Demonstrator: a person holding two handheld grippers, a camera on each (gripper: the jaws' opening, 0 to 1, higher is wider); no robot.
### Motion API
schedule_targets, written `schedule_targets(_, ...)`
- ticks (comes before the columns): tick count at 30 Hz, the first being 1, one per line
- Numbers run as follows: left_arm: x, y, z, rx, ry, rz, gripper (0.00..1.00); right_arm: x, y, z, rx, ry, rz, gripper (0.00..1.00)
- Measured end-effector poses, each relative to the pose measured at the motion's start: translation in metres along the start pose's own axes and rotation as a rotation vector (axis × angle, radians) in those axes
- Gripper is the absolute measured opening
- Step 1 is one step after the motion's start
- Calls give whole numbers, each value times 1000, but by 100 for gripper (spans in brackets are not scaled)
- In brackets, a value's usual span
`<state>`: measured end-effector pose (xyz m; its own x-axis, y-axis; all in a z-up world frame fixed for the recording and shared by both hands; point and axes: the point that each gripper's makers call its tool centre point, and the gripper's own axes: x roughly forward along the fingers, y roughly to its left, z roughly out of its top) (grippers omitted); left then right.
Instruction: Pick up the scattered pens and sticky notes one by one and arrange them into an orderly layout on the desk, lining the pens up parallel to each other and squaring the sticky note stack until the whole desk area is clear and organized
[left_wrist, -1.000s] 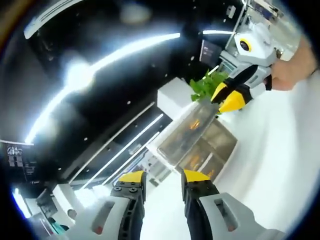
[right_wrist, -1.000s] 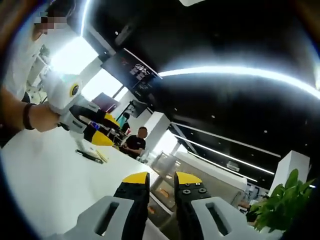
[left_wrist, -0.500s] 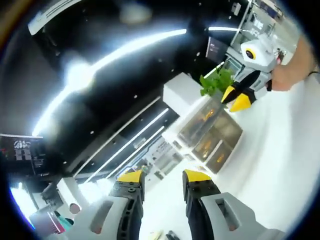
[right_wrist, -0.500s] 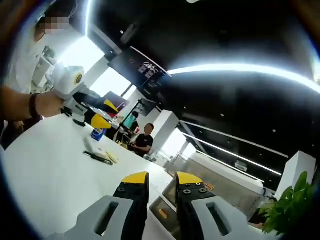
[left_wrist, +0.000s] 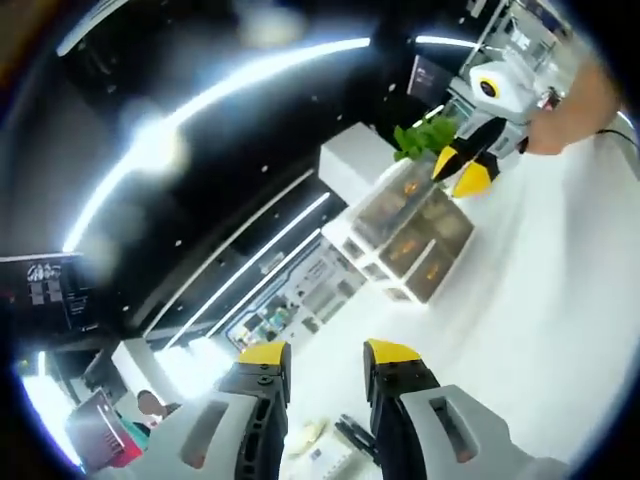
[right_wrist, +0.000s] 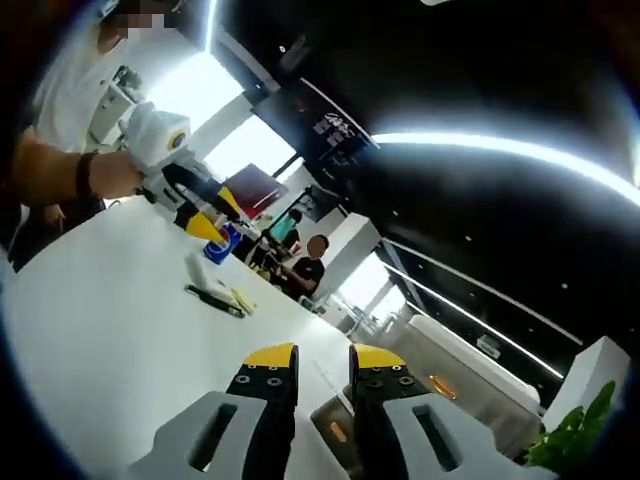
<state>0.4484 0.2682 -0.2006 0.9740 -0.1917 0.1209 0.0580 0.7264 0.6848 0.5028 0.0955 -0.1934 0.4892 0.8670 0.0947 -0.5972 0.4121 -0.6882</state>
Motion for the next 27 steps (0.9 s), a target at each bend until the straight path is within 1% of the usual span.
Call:
schedule_targets(2,0,-1,-1,4,0,1,30,4,4,2,1,-2,4,22)
schedule_targets(3,1,-2,-5,6,6,-1,30,11,10,4,4,-1,20,22)
schedule_targets(4,0,-3,-8,7,13,-4,30,13,13,6,1,-2,24,22)
schedule_targets(6,-1,-4,-13,11,21,-5,30,19,23,10,-51,-4,47,21)
schedule_targets(11,-3,-4,-30,0,50,-3,30,33,41,19,-64,-10,89,21)
schedule_targets(14,-3,-5,-36,-1,58,1,30,42,47,24,-63,-14,108,21)
schedule_targets(17,-1,-3,-46,-5,71,8,30,57,55,31,-28,-17,132,21)
schedule_targets(19,0,1,-52,-7,79,31,30,65,64,32,-35,-7,162,21)
schedule_targets(22,3,4,-58,-20,88,39,31,79,78,31,-73,11,196,21)
schedule_targets(27,5,2,-67,-7,114,31,31,98,92,32,-57,24,229,21)
